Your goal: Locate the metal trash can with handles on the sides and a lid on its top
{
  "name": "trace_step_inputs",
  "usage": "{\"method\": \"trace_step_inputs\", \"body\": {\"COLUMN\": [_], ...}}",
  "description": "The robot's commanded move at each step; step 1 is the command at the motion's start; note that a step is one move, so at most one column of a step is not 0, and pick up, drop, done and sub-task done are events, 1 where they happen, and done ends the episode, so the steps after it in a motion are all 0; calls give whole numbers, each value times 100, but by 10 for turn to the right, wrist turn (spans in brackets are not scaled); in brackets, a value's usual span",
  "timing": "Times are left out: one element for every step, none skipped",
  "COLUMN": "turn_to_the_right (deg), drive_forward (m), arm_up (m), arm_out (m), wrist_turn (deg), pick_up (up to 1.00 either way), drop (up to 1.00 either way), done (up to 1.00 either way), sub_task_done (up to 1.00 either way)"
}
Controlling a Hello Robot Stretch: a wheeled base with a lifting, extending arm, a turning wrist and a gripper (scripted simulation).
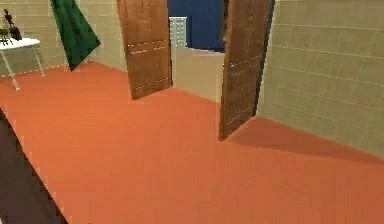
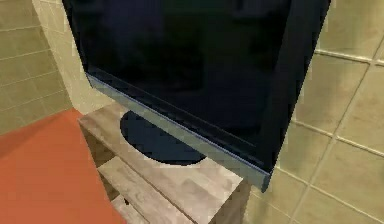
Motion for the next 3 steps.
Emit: {"method": "trace_step_inputs", "body": {"turn_to_the_right": [0, -150, 0], "drive_forward": [35, 0, 100], "arm_up": [0, 0, 0], "arm_out": [0, 0, 0], "wrist_turn": [0, 0, 0], "pick_up": [0, 0, 0], "drop": [0, 0, 0], "done": [0, 0, 0], "sub_task_done": [0, 0, 0]}}
